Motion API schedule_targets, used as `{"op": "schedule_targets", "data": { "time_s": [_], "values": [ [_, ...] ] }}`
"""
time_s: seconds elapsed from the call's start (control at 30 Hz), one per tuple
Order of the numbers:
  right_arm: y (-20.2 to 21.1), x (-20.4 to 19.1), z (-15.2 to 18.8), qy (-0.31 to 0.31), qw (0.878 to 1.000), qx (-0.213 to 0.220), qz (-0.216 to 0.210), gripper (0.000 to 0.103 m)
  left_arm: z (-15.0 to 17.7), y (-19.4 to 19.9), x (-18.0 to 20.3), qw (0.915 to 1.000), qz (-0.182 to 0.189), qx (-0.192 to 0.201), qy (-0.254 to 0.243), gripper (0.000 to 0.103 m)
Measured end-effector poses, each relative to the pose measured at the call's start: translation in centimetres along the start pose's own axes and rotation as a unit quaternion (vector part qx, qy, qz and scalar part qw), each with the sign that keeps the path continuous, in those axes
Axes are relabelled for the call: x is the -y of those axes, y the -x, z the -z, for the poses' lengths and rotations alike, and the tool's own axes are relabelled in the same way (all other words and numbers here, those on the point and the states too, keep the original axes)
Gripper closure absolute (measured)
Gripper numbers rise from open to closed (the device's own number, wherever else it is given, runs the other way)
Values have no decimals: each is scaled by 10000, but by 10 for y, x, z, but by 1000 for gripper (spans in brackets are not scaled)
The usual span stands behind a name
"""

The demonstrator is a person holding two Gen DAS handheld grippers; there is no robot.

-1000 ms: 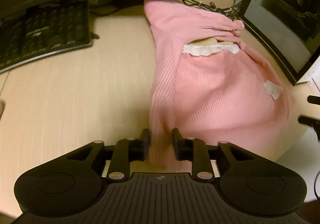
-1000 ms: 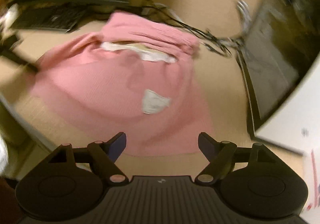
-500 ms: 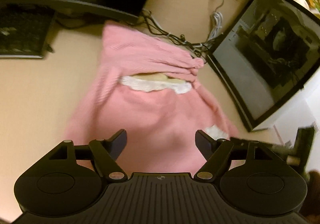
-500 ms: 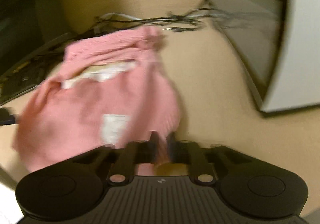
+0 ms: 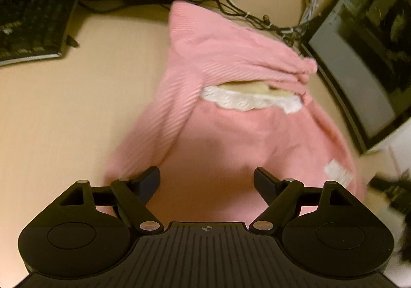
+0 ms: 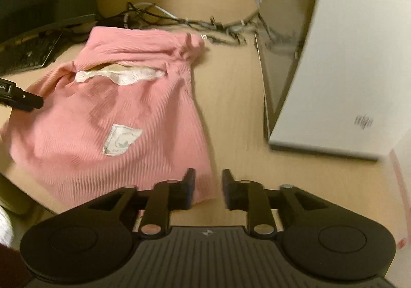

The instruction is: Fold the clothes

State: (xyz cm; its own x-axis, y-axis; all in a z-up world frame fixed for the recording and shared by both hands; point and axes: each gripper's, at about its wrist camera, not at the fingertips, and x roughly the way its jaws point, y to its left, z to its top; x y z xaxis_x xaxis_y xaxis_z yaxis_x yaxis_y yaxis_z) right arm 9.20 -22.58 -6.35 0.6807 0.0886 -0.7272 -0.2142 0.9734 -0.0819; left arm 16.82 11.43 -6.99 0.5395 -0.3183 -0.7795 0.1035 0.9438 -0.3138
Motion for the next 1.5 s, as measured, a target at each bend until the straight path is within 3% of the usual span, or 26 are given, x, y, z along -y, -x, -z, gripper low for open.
{"op": "schedule_targets", "data": {
  "time_s": [0.07,0.17,0.23,0.3,0.37,0.63,0.8,1.0,1.23,1.27,1.37,1.5],
  "values": [
    [4,-14,-18,250,9994,214,-130,72,2,9,-3,10000,-15,46,-49,18],
    [-10,-41,-50,119,9960,409,-785,71,-7,19,7,9982,516,292,-36,16],
    [-33,-59,-63,-78,9935,312,-1091,71,-19,11,17,9956,843,412,-23,13],
    [-55,-74,-60,-125,9941,-9,-1081,71,-25,-6,27,9945,1000,289,111,12],
    [-68,-80,-50,-61,9947,-282,-991,71,-29,-27,26,9962,815,32,293,13],
    [-25,-69,-11,336,9937,-461,-964,61,-31,-35,9,9969,579,24,526,15],
    [15,-67,-10,976,9899,-154,-1015,58,-13,13,3,9979,539,364,-55,13],
    [18,-101,-4,1782,9715,-52,-1564,58,27,57,2,9918,-93,544,-1149,11],
    [-6,-150,-5,2418,9500,-93,-1972,58,49,69,12,9889,-276,426,-1396,9],
    [-9,-155,-6,2474,9476,-110,-2018,59,51,69,13,9891,-300,421,-1377,9],
    [-10,-167,-10,2746,9424,-56,-1911,101,51,70,19,9883,-269,461,-1430,9],
    [-1,-160,-30,2565,9483,215,-1858,101,51,70,27,9855,-202,517,-1602,8]
  ]
}}
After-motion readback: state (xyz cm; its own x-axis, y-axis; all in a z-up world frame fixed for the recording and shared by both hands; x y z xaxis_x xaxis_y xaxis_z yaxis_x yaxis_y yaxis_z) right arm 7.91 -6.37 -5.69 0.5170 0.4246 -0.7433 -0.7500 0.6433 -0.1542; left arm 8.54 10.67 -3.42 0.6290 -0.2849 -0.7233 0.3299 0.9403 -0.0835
